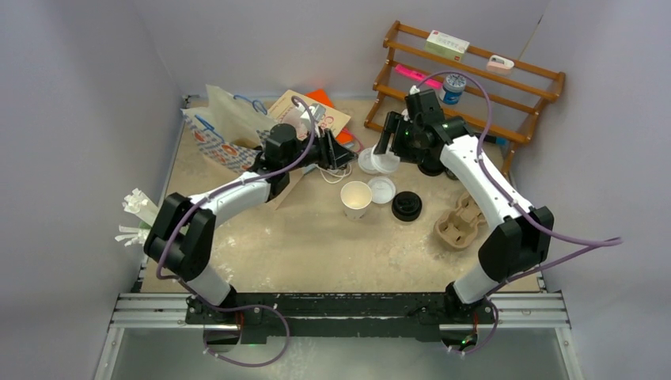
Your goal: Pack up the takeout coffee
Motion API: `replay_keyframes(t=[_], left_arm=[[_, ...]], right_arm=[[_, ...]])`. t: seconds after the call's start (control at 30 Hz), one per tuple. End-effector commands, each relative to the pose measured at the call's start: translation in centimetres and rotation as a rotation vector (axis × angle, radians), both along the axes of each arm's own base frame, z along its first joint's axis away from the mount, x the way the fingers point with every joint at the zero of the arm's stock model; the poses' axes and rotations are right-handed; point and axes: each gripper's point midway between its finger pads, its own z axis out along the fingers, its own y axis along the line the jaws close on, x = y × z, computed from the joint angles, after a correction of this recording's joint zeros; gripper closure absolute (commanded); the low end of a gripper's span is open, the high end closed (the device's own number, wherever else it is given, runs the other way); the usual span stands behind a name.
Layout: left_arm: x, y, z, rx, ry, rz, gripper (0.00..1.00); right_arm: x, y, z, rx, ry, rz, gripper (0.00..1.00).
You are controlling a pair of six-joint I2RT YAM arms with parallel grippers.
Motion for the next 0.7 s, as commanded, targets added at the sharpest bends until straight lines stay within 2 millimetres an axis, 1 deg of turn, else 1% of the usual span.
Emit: replay_keyframes(t=[0.0, 0.07, 0.13, 0.23, 0.27, 0.4, 0.53, 0.67], left_arm=[[0.7, -0.8, 3.9, -0.008, -0.115, -0.004, 0.64], [0.7, 0.1, 3.5, 0.044, -0.103, 0.04, 0.63], [0.5, 1.6, 3.1, 0.09, -0.089, 0.105, 0.63], [-1.0, 3.3, 3.1, 0.119, -0.084, 0.143, 0.63], [-1.7, 3.9, 3.2, 0.123, -0.083, 0.15, 0.63], [-3.6, 5.7, 2.5, 0.164, -0.058, 0.18, 0.6], [-4.7, 7.3, 1.8, 0.19, -0.052, 0.22, 0.58], [-5.4, 7.8, 0.5, 0.201, -0.011, 0.23, 0.58]], right_arm=[[0.4, -0.5, 2.1, -0.017, -0.081, 0.01, 0.3], [-0.2, -0.4, 2.0, -0.027, -0.096, 0.041, 0.3], [-1.0, -0.2, 0.9, -0.042, -0.095, 0.065, 0.3], [-2.1, 0.6, -0.2, -0.076, -0.097, 0.105, 0.3], [-2.6, 1.3, -0.7, -0.093, -0.097, 0.126, 0.3], [-4.1, 3.5, -2.2, -0.16, -0.095, 0.189, 0.31], [-4.3, 4.5, -3.5, -0.165, -0.087, 0.214, 0.31], [-4.5, 5.2, -5.0, -0.204, -0.075, 0.248, 0.31]])
